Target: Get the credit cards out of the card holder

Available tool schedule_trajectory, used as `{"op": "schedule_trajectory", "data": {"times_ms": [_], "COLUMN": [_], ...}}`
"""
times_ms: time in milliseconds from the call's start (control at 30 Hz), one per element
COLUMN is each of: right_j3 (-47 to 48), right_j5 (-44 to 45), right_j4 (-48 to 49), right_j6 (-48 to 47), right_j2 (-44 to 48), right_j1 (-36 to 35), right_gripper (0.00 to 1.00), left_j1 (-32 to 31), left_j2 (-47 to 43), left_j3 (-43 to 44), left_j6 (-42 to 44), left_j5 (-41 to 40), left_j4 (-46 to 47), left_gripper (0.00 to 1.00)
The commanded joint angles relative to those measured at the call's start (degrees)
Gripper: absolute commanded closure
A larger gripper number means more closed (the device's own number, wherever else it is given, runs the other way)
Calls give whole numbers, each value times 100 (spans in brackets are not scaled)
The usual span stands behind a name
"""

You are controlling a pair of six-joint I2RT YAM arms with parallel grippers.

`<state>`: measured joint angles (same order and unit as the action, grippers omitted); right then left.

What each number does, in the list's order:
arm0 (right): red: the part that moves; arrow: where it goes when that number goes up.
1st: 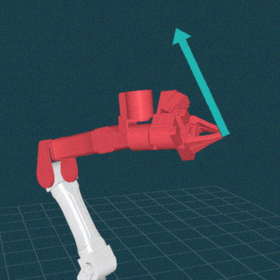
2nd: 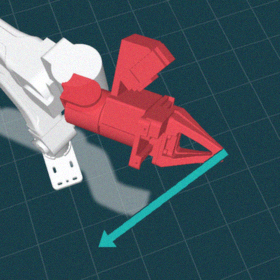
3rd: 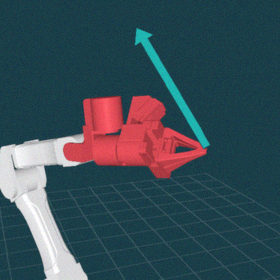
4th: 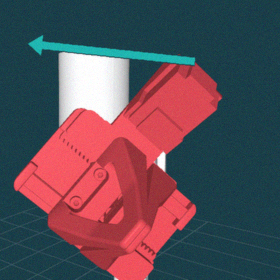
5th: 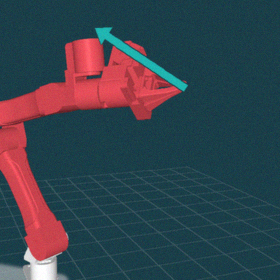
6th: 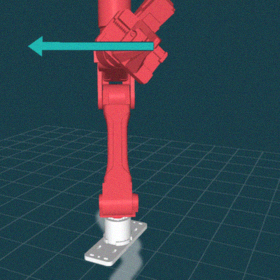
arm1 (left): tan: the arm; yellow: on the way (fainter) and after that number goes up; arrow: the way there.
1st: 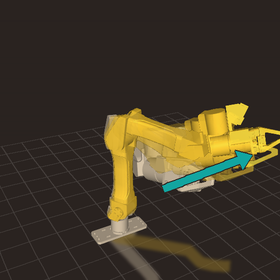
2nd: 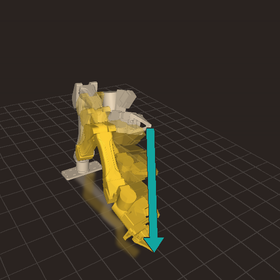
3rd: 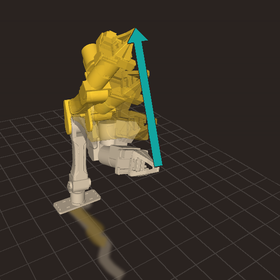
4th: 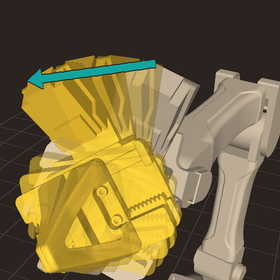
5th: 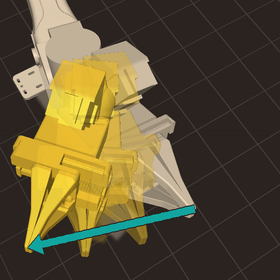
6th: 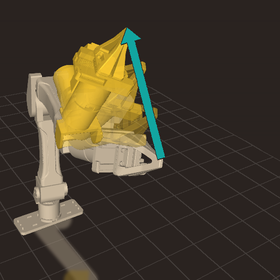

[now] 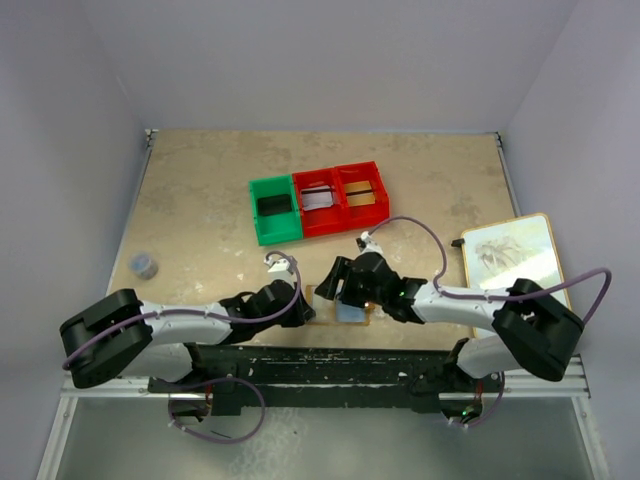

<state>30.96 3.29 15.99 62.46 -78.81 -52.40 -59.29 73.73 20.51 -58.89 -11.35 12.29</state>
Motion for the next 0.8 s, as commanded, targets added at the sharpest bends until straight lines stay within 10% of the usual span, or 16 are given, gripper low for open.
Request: {"op": "schedule_trajectory", "data": {"times_ms": [0,767], "right_j3": [-220,2063], "right_j5": [5,1294], "right_j4": [92,-2782], "right_j6": [285,-408], "right_j2": [113,-1731], "right_j1": [46,-454], "right_gripper": [31,27], "left_j1": [-4,-4], "left_j2": [56,-3044], "left_j3": [194,-54], "left_j6": [204,-602], "left_j5": [-3,-2431], "left_j4": [89,-2738], "left_gripper": [87,84]}}
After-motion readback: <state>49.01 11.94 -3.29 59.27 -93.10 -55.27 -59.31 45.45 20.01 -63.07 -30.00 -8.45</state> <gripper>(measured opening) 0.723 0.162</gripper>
